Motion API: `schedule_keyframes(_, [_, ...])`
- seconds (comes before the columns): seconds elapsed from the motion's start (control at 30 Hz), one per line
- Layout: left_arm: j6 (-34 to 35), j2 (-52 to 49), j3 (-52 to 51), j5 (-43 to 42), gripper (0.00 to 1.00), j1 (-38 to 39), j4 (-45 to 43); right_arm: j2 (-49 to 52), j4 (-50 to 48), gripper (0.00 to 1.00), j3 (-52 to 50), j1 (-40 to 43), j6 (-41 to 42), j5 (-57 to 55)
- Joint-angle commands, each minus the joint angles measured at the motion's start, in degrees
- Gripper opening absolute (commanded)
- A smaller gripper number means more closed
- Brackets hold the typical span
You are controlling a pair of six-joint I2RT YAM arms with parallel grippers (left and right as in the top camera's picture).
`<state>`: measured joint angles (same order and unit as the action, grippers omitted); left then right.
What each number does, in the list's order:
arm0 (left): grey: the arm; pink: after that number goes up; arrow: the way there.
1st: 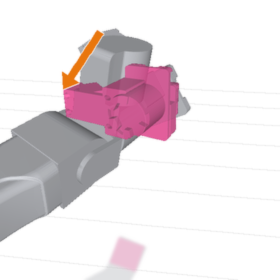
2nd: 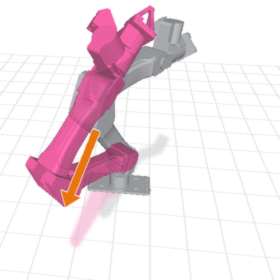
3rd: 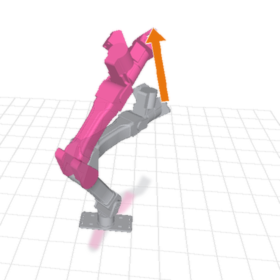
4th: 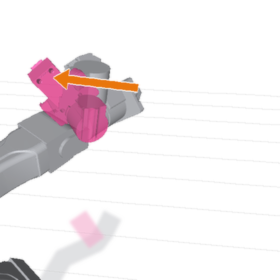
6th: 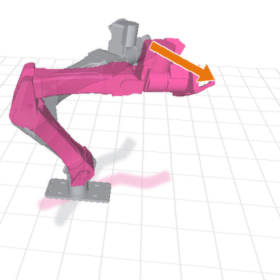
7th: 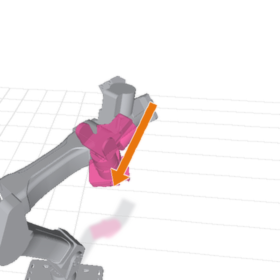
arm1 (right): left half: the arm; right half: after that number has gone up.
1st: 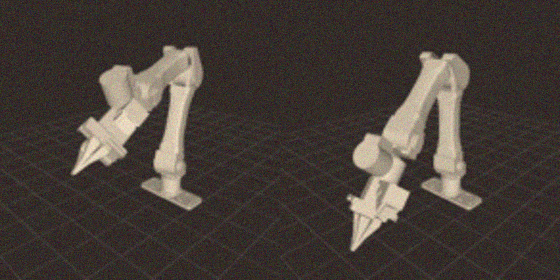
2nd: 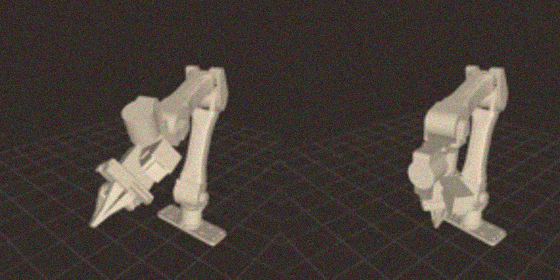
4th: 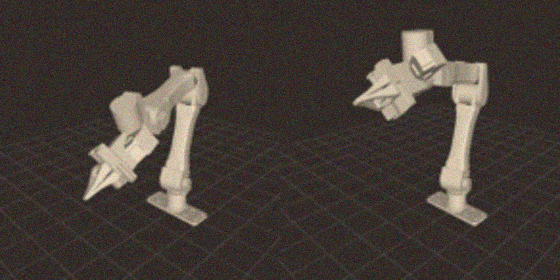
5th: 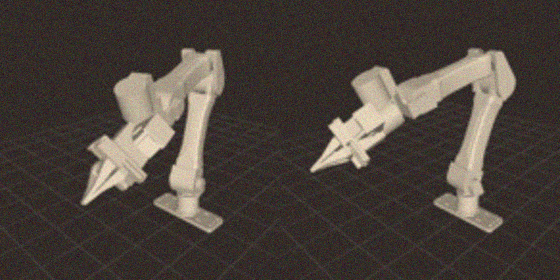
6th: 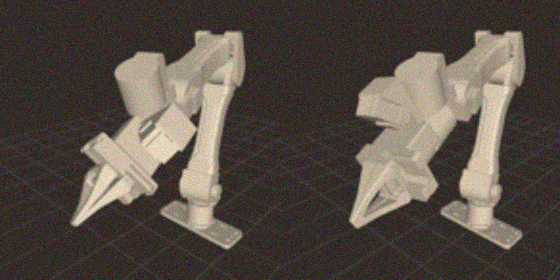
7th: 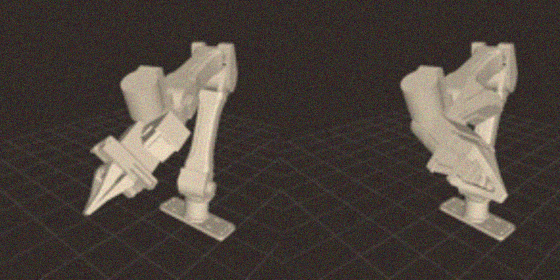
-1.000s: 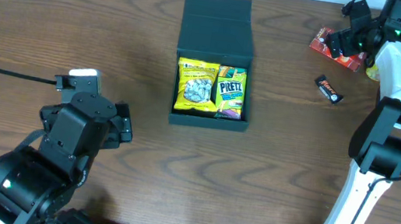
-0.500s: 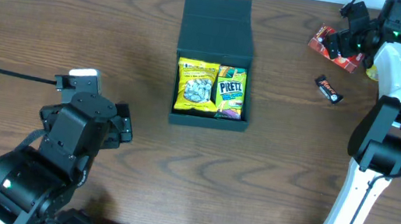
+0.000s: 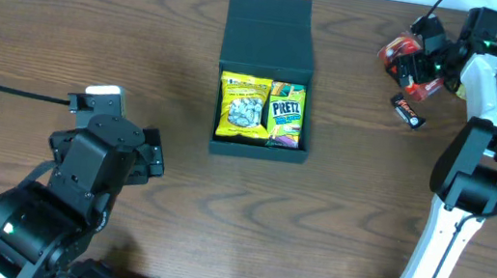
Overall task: Pack container
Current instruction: 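Move the right gripper to the red biscuit box and grasp it, then carry the red biscuit box left and insert it into the black box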
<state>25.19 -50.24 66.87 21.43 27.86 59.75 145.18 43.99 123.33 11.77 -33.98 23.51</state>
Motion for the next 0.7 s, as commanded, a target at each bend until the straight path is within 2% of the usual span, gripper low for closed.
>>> schedule_keyframes(0.0, [-0.79,0.02,0.48,1.03,0.95,-0.15,0.07,1.40,0.17,0.96,0.04,0.13,-0.35,2.97])
schedule_keyframes(0.1, [-0.79,0.02,0.48,1.03,0.95,-0.15,0.07,1.40,0.00,0.85,0.04,0.13,1.42,4.20])
schedule_keyframes(0.37, [-0.79,0.02,0.48,1.03,0.95,-0.15,0.07,1.40,0.61,0.68,0.04,-0.39,2.60,4.35])
schedule_keyframes(0.67, [-0.79,0.02,0.48,1.03,0.95,-0.15,0.04,1.40,0.42,0.56,1.73,-0.61,5.49,4.39])
